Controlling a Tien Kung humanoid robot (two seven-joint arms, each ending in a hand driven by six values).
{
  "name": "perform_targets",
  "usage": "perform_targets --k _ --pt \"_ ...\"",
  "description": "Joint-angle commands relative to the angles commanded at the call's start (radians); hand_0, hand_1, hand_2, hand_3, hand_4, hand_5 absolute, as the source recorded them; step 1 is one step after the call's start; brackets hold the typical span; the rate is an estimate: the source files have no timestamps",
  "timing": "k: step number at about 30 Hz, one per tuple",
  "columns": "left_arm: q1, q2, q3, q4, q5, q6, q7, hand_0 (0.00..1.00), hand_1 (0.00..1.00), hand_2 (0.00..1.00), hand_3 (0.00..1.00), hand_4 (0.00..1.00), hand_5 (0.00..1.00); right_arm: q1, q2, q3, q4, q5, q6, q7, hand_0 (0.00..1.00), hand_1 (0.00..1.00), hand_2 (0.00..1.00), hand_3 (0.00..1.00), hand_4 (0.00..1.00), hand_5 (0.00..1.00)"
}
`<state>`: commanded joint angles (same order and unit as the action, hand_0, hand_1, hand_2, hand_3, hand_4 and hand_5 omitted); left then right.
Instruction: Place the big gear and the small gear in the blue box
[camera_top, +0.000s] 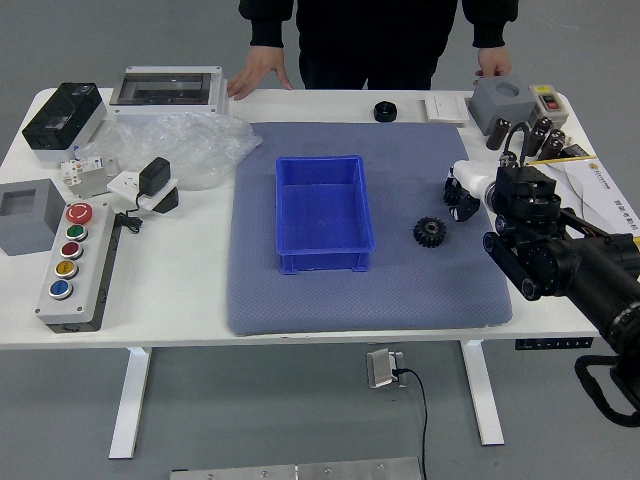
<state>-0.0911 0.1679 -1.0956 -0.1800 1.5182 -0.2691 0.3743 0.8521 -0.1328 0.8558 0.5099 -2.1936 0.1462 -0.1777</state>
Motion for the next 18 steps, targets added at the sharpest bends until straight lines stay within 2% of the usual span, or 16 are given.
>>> perform_targets --k 3,4,9,10,15,16,18 --pt "0.000 -0.001 0.000 0.000 0.000 0.000 0.000 0.854 0.837 0.836 0.844 0.761 0.395 -0.001 0.002 0.000 -0.003 -0.001 -0.007 -0.001 0.686 0.628 0.708 0.674 0.601 0.185" --pt "0.000 -0.001 0.001 0.000 -0.001 0.000 0.000 0.854 0.837 0.836 0.844 0.762 0.395 -0.001 0.003 0.001 -0.004 -0.001 -0.010 -0.002 0.627 0.580 0.635 0.648 0.568 0.226" --pt "0.000 -0.001 0.001 0.000 -0.001 0.000 0.000 0.854 0.837 0.836 0.844 0.762 0.395 -0.002 0.003 0.005 -0.007 -0.006 -0.028 -0.004 0.627 0.580 0.635 0.648 0.568 0.226" --pt "0.001 -0.001 0.001 0.000 -0.001 0.000 0.000 0.854 0.837 0.836 0.844 0.762 0.395 -0.002 0.003 0.006 -0.007 -0.008 -0.032 -0.004 0.575 0.513 0.575 0.625 0.550 0.241" --pt "0.000 0.000 0.002 0.000 -0.001 0.000 0.000 0.854 0.837 0.836 0.844 0.762 0.395 -0.005 0.004 0.012 -0.009 -0.022 -0.050 -0.006 0.575 0.513 0.575 0.625 0.550 0.241" --pt "0.000 0.000 0.002 0.000 -0.001 0.000 0.000 0.854 0.837 0.836 0.843 0.762 0.396 -0.006 0.004 0.013 -0.010 -0.026 -0.052 -0.006 0.542 0.484 0.538 0.607 0.553 0.203" --pt "0.001 -0.001 0.003 0.000 -0.002 -0.001 0.000 0.854 0.837 0.836 0.843 0.762 0.396 -0.008 0.004 0.015 -0.011 -0.033 -0.056 -0.008 0.542 0.484 0.538 0.607 0.553 0.203"
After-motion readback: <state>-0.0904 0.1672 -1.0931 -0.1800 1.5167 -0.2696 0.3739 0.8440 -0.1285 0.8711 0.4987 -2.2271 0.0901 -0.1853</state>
